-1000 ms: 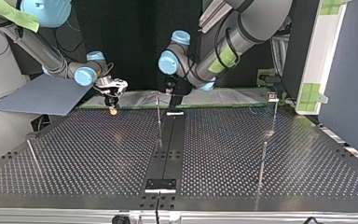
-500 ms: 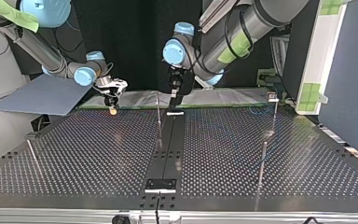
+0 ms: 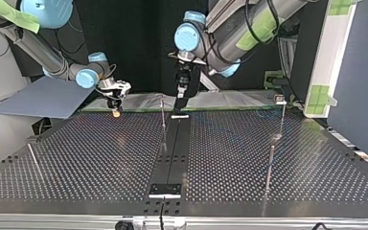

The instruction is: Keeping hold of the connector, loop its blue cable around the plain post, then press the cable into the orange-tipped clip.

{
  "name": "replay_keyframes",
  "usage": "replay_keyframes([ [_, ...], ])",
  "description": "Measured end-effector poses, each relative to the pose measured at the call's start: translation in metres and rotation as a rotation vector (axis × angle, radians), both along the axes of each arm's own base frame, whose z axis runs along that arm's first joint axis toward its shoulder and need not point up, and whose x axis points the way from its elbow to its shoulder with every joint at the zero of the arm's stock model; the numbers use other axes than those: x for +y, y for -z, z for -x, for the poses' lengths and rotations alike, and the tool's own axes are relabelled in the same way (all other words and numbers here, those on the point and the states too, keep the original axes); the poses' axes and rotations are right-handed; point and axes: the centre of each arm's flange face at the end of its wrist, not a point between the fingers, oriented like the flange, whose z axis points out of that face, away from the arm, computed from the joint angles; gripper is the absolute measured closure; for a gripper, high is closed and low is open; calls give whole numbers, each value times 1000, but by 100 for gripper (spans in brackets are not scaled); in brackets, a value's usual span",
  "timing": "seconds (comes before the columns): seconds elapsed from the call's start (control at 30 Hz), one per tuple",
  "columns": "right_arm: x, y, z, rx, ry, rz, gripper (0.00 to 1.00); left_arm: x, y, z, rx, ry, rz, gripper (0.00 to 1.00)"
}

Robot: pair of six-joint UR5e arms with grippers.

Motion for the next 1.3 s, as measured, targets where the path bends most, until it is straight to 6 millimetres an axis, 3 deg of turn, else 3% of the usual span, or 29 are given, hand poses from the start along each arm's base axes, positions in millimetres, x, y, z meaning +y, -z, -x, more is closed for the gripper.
replay_keyframes([
  [0.8,0,0,2,3,3,-4,100,45,-42,65,-43,17,41,1],
  [1.3,1,1,3,14,7,-16,100,74,-66,106,-127,37,154,1],
])
